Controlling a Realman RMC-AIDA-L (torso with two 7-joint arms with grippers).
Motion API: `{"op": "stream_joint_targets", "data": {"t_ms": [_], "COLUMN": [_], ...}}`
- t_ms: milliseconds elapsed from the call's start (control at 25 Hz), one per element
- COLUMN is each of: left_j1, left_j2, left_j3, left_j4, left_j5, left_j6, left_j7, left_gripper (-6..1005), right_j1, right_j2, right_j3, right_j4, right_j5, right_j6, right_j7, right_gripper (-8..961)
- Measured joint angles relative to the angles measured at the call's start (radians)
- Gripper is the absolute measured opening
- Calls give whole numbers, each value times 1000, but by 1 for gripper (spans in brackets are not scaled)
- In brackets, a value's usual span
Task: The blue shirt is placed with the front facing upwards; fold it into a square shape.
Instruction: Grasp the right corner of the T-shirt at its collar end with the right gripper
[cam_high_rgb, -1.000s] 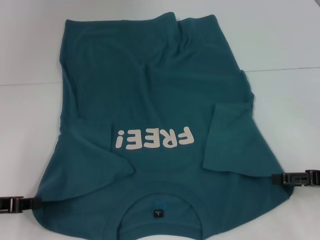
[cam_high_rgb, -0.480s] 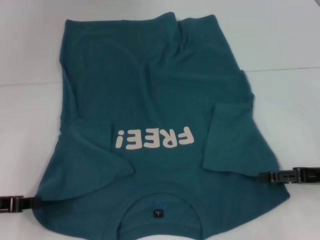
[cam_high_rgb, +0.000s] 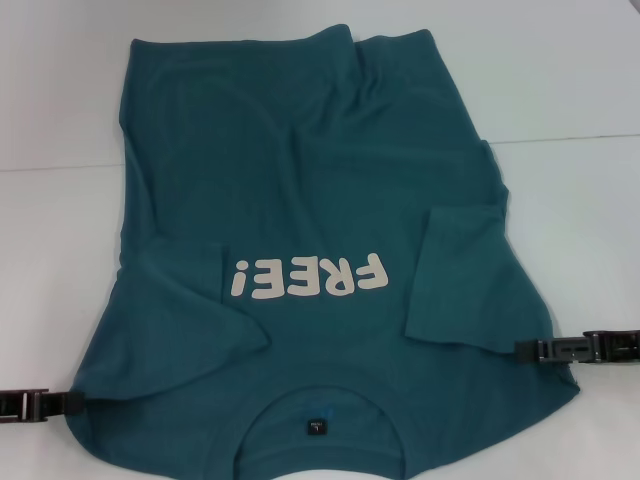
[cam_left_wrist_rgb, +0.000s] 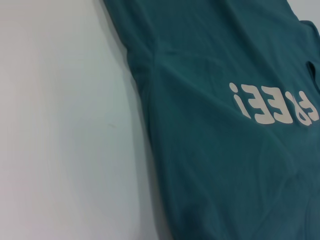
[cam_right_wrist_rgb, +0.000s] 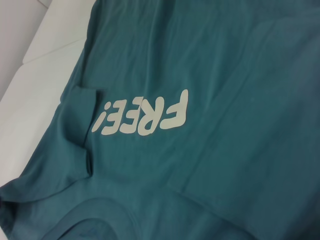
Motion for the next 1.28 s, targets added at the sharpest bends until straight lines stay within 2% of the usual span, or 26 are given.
{"op": "stream_joint_targets", "data": {"t_ms": [480,960,1280], "left_j1": [1,0,0], "left_j2": [0,-1,-3], "left_j3": [2,3,2], "left_j4": [-1,-2,-2], "left_j5": [-3,-6,-7], "left_j6": [-1,-1,-1], "left_j7": [-1,-1,0], "left_gripper": [8,8,8], "right_j1": [-11,-50,-47], "right_j2": [-8,-40,-38], "right_j3": [7,6,-2], "right_j4": [-5,-8,-8], "right_j5": [4,-3,-12], "right_j6": [-2,-12,-12], "right_j7": [-1,28,34], "right_gripper": [914,913,912]}}
